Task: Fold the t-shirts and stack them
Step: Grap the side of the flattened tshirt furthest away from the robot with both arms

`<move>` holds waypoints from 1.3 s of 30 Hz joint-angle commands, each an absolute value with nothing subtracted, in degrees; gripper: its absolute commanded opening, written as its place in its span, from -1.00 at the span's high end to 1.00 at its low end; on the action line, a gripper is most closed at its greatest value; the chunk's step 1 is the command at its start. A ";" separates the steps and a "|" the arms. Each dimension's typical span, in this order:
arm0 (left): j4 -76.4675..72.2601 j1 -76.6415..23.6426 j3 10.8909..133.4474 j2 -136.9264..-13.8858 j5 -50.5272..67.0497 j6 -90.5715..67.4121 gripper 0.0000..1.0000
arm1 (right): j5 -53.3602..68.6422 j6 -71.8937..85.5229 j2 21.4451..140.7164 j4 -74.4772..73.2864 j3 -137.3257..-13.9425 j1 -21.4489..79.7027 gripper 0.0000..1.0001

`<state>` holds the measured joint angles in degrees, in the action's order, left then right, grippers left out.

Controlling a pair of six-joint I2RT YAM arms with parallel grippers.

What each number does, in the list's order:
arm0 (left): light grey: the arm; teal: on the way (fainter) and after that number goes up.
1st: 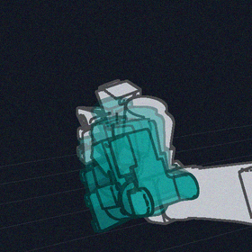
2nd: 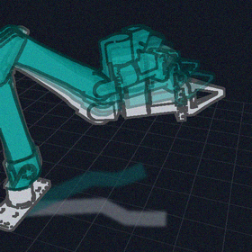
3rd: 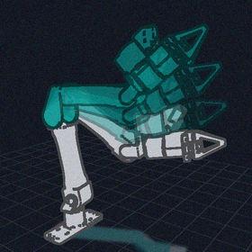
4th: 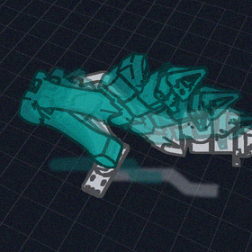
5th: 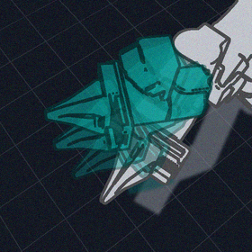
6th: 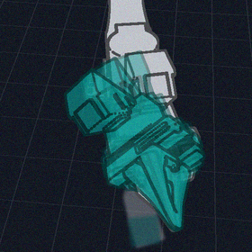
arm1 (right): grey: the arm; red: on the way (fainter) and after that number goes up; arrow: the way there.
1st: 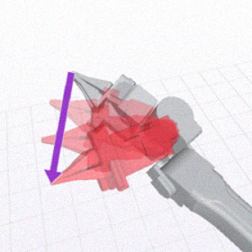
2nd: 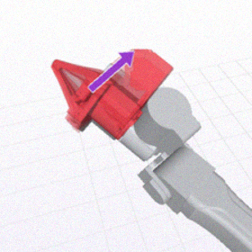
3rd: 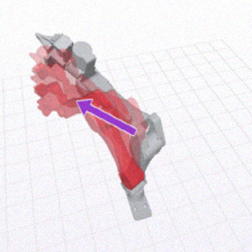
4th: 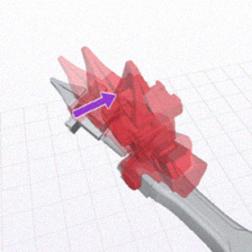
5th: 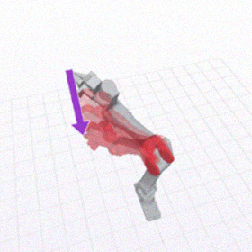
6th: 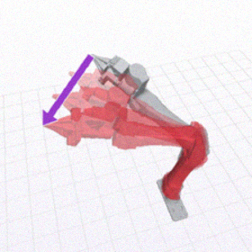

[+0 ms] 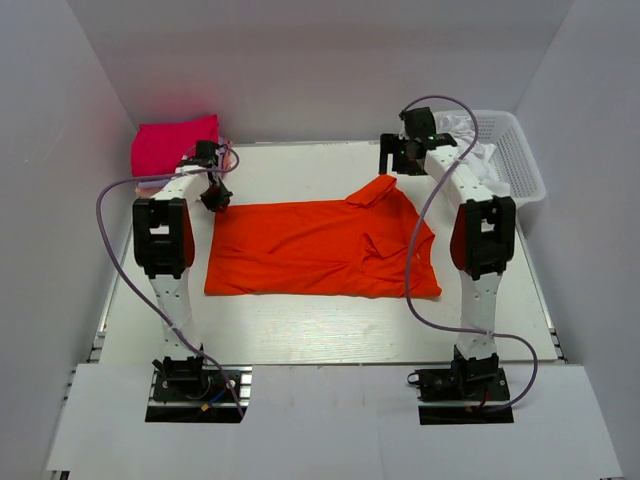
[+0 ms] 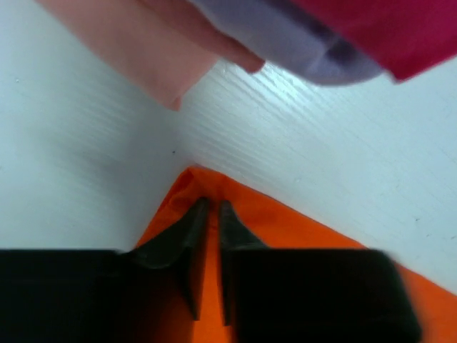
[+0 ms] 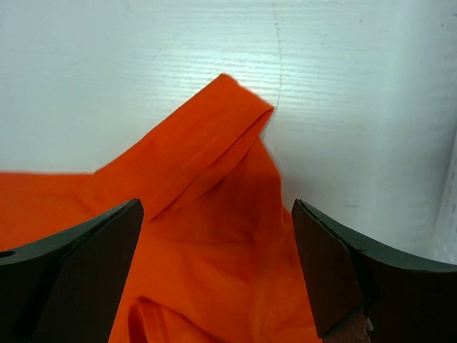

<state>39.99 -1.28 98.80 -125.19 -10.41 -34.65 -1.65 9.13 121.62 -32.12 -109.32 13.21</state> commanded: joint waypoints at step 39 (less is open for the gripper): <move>29.97 -1.76 91.85 -112.87 -5.45 -34.46 1.00 | -7.03 14.68 136.14 -29.53 -120.67 12.22 0.49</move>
